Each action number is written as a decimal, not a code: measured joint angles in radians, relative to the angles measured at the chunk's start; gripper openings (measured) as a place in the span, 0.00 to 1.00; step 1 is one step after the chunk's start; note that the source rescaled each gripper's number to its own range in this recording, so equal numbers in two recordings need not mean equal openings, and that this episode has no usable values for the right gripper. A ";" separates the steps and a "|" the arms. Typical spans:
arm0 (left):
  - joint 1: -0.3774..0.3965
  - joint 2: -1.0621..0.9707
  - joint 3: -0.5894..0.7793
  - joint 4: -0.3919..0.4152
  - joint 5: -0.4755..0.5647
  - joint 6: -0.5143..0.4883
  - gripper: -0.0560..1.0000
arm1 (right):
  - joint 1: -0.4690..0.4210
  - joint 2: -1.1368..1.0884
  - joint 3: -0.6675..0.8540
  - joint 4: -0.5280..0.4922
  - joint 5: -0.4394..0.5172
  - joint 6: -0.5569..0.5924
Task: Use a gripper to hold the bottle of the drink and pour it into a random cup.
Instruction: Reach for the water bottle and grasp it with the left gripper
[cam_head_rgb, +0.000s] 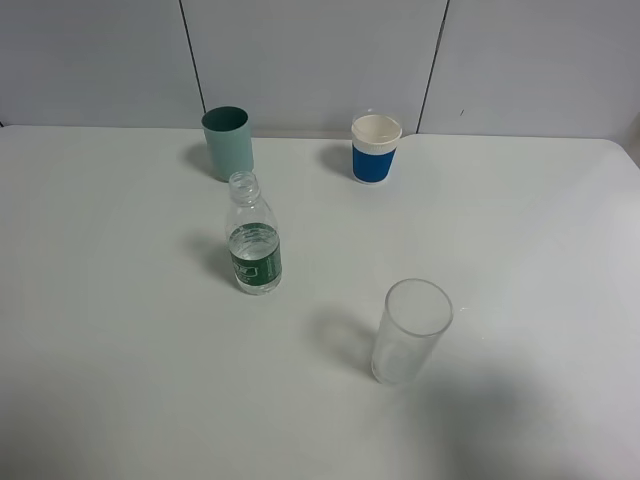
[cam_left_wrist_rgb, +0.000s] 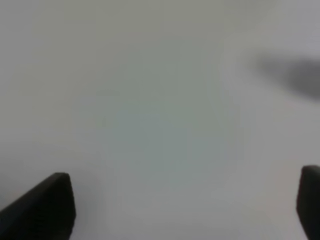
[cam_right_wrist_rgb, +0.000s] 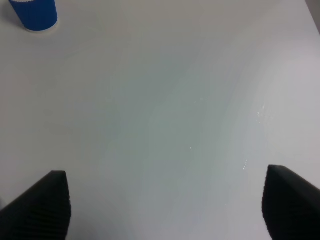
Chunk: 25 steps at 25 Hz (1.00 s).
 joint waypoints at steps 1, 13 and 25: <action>0.000 0.025 0.000 -0.023 -0.002 0.031 0.76 | 0.000 0.000 0.000 0.000 0.000 0.000; -0.158 0.259 0.000 -0.028 -0.101 0.163 0.73 | 0.000 0.000 0.000 0.000 0.000 0.000; -0.420 0.518 0.000 0.164 -0.307 -0.086 0.73 | 0.000 0.000 0.000 0.000 0.000 0.000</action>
